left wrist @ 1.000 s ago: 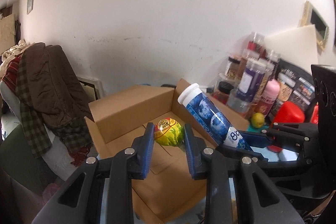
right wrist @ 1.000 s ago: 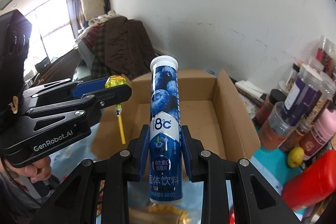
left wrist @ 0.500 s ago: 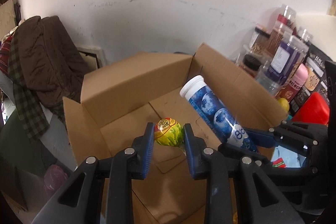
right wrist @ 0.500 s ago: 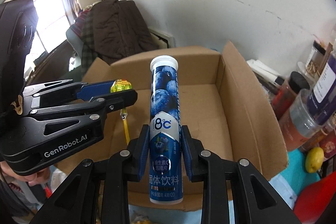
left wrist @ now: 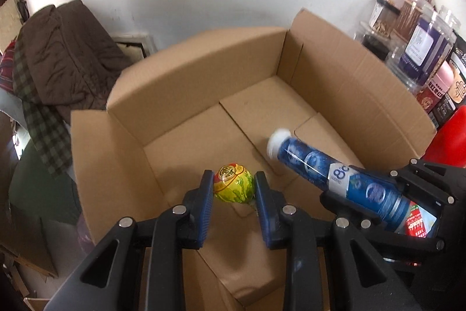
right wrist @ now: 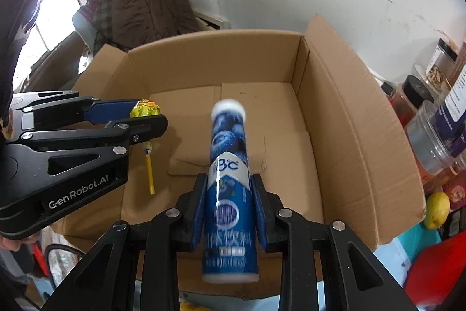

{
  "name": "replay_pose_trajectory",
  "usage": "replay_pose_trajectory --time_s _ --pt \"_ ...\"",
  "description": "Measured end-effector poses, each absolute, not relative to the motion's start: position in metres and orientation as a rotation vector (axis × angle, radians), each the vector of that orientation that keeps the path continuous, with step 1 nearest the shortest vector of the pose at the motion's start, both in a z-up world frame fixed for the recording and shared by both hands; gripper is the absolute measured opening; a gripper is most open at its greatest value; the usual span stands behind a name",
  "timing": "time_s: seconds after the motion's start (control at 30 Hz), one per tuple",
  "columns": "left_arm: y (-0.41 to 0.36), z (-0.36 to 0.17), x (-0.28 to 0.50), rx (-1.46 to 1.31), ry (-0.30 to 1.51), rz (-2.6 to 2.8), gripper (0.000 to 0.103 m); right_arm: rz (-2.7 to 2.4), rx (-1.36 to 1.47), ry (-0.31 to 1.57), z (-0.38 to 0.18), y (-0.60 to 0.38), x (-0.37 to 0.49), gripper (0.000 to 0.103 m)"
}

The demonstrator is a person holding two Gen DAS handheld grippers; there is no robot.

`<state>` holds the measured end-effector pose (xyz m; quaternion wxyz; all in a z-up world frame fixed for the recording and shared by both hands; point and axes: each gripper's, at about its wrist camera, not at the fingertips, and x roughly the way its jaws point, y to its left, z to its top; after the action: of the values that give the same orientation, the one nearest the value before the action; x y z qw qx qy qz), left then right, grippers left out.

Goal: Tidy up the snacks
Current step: 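Open both tools to drop the lollipop and tube into the box, then withdraw both tools from the box back toward the snacks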

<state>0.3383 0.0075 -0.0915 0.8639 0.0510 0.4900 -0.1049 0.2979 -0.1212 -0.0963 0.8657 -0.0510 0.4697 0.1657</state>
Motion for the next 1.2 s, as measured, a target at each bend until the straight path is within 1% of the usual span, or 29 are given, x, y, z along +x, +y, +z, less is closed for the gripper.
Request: replay_pose_trajectory --time_s 0.17,0.23,0.3,0.37,0.63,0.73,0.8,1.2 --pt "0.007 -0.096 0.337 0.121 1.041 -0.198 0.028 0.346 -0.117 1.003 -0.101 -0.119 0.299 0.029" --pt "0.007 -0.096 0.336 0.119 1.046 -0.198 0.028 0.342 -0.115 1.011 -0.101 -0.119 0.298 0.033" --pt "0.006 -0.095 0.336 0.126 1.051 -0.190 0.028 0.331 -0.116 1.006 -0.099 -0.121 0.296 0.043" --pt "0.007 -0.094 0.334 0.123 1.054 -0.187 0.029 0.324 -0.117 0.998 -0.096 -0.122 0.294 0.046" --pt "0.013 -0.073 0.322 0.096 1.018 -0.177 0.029 0.292 -0.121 0.958 -0.072 -0.127 0.280 0.046" --pt "0.016 -0.058 0.314 0.081 0.986 -0.175 0.029 0.278 -0.114 0.931 -0.060 -0.129 0.272 0.046" --pt "0.018 -0.049 0.309 0.078 0.964 -0.175 0.029 0.274 -0.106 0.909 -0.049 -0.130 0.266 0.048" --pt "0.025 0.017 0.261 0.056 0.818 -0.208 0.029 0.239 -0.101 0.778 0.009 -0.128 0.226 0.048"
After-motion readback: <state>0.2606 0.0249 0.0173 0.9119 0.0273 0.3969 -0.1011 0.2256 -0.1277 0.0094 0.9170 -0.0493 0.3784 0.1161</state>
